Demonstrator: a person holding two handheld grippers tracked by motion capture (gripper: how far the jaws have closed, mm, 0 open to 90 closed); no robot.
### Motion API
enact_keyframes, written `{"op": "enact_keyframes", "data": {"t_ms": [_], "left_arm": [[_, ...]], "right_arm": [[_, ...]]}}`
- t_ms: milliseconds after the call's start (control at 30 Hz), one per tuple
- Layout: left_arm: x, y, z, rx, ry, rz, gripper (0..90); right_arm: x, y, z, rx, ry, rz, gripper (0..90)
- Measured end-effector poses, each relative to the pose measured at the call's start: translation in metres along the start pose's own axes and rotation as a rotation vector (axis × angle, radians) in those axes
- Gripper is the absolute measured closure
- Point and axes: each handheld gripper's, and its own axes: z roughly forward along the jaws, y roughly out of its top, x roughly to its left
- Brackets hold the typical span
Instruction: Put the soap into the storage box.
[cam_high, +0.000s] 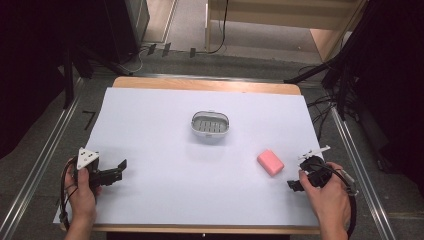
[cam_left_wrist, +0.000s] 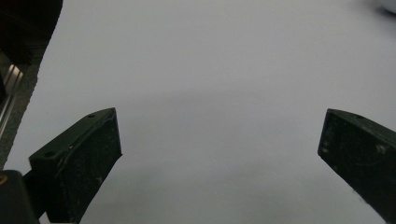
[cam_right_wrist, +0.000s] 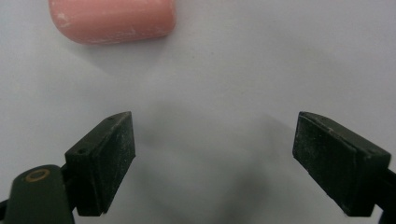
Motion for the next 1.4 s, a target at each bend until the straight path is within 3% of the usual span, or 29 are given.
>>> {"op": "enact_keyframes", "data": {"t_ms": [167,367,1000,1133,1400], "left_arm": [[0.000,0.000,0.000,0.001,-0.001,-0.002,0.0],[0.000,0.000,0.000,0.002,-0.004,-0.002,0.0],[0.001,0.000,0.000,0.001,-0.010,-0.006,0.0],[0.001,0.000,0.000,0.001,-0.010,-0.007,0.0],[0.001,0.000,0.000,0.000,-0.011,-0.009,0.0]], "right_arm": [[0.008,0.013,0.000,0.044,0.013,-0.037,13.6],[0.014,0.026,-0.001,0.063,0.018,-0.046,13.7],[0.036,0.063,0.004,0.065,0.053,-0.091,18.0],[0.041,0.073,0.011,0.075,0.060,-0.109,21.5],[0.044,0.084,0.016,0.079,0.073,-0.099,28.0]]}}
